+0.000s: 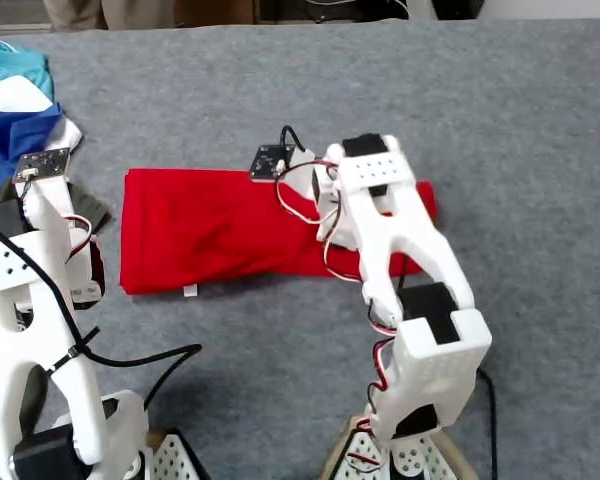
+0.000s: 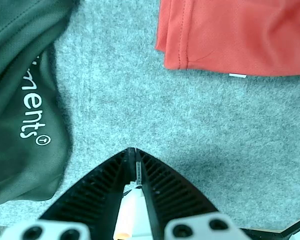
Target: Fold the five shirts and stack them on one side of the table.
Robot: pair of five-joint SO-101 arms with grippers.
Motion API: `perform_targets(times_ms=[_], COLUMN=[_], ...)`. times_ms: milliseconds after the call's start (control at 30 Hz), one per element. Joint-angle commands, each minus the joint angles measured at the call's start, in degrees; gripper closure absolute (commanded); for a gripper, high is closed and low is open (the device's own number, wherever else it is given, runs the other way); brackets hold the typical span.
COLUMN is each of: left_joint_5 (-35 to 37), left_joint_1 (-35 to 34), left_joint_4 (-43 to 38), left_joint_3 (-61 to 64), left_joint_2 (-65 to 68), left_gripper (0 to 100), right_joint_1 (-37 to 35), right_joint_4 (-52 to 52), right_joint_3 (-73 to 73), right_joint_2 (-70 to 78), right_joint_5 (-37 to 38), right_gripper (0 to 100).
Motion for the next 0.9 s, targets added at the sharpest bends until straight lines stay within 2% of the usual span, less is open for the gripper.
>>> perform_targets(times_ms=[0, 133, 500, 800, 867], left_joint_5=[-0.62, -0.62, -0.62, 0.18, 2.81], left_joint_1=[0.0, 0.0, 0.0, 0.09, 0.18], left_joint_4=[0.44, 0.44, 0.44, 0.09, 0.0], left_joint_3=[-1.14, -1.14, -0.7, -4.66, -7.12], left_joint_2=[-0.48, -0.48, -0.48, 0.22, 0.57], left_gripper=[98, 98, 98, 98, 98], right_joint_1=[1.27, 1.27, 1.1, 1.54, 2.24], right_joint_4=[-7.3, -11.78, -11.78, 2.55, 4.4], right_joint_3=[0.31, -1.54, -6.37, -9.01, -9.1], right_joint_2=[1.27, 4.7, 10.42, -4.62, -9.45], right_joint_5=[-2.02, -1.93, -1.93, -2.02, -3.78], right_gripper=[92.5, 92.5, 92.4, 92.2, 92.2])
